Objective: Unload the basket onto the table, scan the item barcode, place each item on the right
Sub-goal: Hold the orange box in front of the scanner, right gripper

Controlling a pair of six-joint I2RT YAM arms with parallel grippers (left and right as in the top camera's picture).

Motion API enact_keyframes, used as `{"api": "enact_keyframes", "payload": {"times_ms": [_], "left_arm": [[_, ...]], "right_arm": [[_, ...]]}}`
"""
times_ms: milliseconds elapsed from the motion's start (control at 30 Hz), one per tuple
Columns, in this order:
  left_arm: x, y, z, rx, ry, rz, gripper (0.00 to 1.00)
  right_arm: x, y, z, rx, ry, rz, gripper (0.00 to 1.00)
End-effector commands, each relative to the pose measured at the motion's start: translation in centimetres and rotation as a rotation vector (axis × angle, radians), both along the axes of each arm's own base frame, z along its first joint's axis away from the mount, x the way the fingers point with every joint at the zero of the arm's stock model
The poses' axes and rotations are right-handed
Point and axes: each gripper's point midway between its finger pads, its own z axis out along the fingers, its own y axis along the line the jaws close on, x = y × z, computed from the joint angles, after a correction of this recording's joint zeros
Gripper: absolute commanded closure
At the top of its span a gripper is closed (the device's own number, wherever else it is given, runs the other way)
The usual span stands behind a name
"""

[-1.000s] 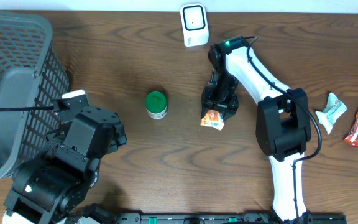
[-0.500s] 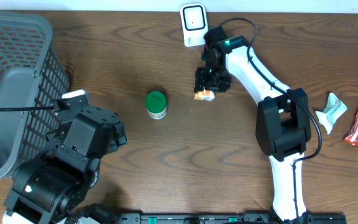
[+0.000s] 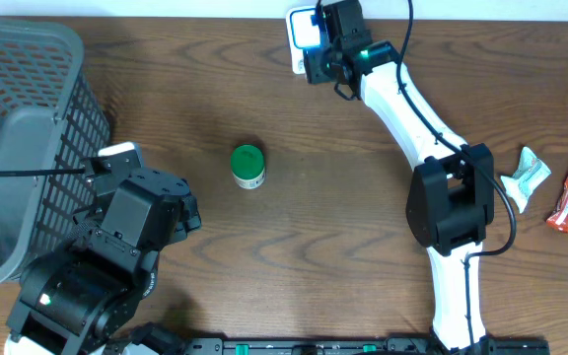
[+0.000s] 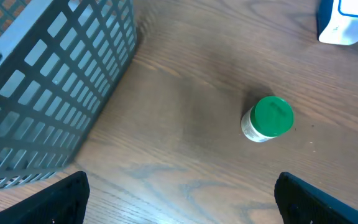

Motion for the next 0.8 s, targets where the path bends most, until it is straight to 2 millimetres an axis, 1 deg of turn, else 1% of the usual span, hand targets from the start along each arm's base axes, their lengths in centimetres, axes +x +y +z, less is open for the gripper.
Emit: {"api": "enact_keyframes", "payload": {"times_ms": [0, 67, 133, 233, 367, 467, 633, 767], "left_arm": [[0.0, 0.4, 0.3, 0.014, -0.009, 0.009, 0.05], [0.0, 0.4, 0.3, 0.014, -0.009, 0.009, 0.05], [0.0, 0.4, 0.3, 0.014, -0.009, 0.009, 0.05], [0.0, 0.4, 0.3, 0.014, -0.009, 0.009, 0.05], [0.0, 0.4, 0.3, 0.014, -0.009, 0.009, 0.05], [0.0, 0.4, 0.3, 0.014, -0.009, 0.009, 0.05], [0.0, 0.4, 0.3, 0.014, -0.009, 0.009, 0.05], [0.0, 0.4, 0.3, 0.014, -0.009, 0.009, 0.05]], "right_arm": [[1.9, -0.7, 3.1, -0.033, -0.132, 0.005, 0.47], [3.2, -0.7, 3.6, -0.029, -0.197, -0.017, 0.47], [4.0, -0.5, 3.7, -0.026, -0.236, -0.014, 0.48], [5.3, -0.1, 3.6, -0.017, -0.297, -0.01, 0.48], [6.6, 0.4, 3.3, -0.022, -0.365, 0.008, 0.5], [7.5, 0.7, 2.4, -0.011, -0.4, 0.007, 0.51], [8.8, 1.1, 1.1, 0.009, -0.457, 0.0, 0.5], [9.5, 0.8, -0.3, 0.004, -0.481, -0.03, 0.5]]}}
